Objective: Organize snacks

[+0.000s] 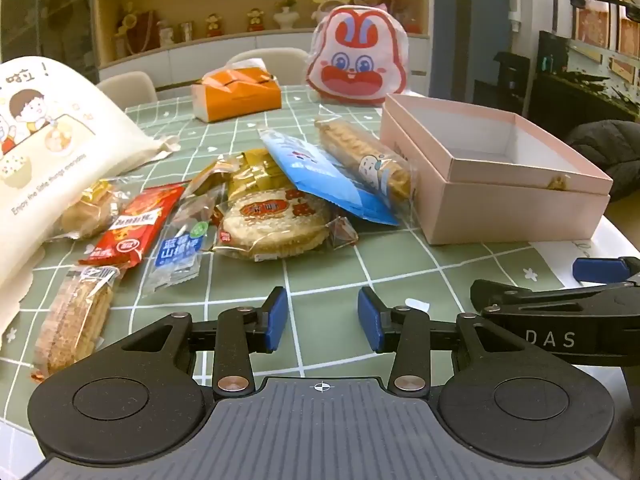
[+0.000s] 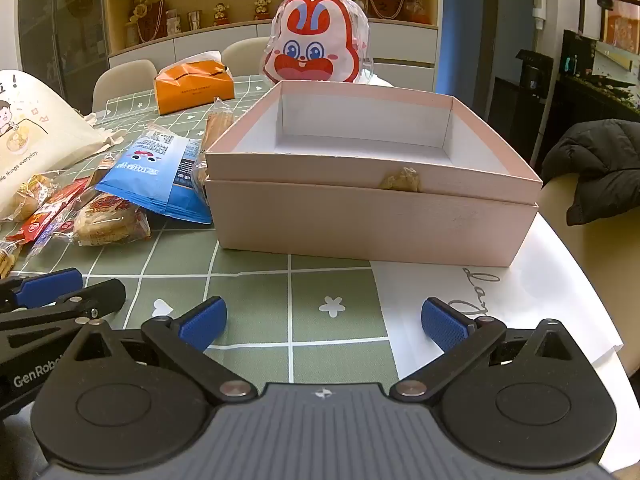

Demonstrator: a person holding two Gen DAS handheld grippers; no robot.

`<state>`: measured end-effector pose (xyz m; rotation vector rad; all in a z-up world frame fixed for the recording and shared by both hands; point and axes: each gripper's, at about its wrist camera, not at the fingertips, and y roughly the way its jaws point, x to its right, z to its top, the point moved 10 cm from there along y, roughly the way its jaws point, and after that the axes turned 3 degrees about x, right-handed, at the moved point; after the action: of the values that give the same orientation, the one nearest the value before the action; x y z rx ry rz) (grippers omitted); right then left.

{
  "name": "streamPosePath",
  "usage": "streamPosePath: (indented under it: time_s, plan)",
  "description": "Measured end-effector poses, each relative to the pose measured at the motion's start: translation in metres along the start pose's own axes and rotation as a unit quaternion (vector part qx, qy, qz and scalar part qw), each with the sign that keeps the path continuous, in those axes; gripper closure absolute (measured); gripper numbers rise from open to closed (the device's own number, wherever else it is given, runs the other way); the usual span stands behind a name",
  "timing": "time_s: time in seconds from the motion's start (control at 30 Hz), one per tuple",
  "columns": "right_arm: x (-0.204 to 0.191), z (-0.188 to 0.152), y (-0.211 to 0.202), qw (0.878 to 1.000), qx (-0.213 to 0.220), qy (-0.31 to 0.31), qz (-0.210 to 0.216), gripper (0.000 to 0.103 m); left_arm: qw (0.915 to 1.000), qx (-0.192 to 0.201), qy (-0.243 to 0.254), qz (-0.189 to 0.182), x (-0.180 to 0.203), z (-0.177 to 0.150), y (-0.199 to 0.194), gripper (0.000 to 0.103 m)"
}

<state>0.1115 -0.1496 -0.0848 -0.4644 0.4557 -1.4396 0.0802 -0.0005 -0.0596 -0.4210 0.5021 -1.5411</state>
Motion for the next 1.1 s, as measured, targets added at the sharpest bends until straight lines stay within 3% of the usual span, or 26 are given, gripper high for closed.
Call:
streamPosePath:
  time_s: [1.1]
  plan:
    - [0.0002, -0.0001, -0.0006, 1.000, 0.000, -0.001, 0.000, 0.000, 0.9999, 0.000, -0.013, -0.005, -0.0020, 0.0001, -0.0002, 0.058]
